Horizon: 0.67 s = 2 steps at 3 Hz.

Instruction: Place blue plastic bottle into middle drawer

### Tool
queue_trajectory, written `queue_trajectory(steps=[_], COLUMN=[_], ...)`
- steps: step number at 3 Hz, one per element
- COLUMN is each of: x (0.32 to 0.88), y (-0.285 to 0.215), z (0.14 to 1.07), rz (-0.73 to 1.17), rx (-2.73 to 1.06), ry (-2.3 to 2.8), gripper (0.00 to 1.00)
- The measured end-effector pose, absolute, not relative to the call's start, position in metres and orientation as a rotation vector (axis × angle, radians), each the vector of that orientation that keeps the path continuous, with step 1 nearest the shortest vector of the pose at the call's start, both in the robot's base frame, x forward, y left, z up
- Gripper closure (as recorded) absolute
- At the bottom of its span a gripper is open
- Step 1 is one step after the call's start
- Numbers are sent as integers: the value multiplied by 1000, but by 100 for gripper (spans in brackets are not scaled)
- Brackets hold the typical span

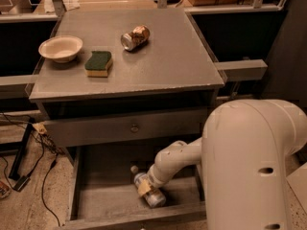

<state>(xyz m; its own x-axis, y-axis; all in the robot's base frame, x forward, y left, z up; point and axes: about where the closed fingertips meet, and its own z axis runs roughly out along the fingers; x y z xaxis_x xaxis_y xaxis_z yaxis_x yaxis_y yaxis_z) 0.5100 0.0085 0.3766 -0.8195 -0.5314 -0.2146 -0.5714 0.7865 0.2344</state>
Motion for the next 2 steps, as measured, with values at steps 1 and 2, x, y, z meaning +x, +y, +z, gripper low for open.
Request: queue_trajectory(steps=[1, 2], x=[512, 512], y=[7, 7], z=[368, 368], rz=[451, 451], rx=[-875, -875], ry=[2840, 2840], gripper=[100, 81])
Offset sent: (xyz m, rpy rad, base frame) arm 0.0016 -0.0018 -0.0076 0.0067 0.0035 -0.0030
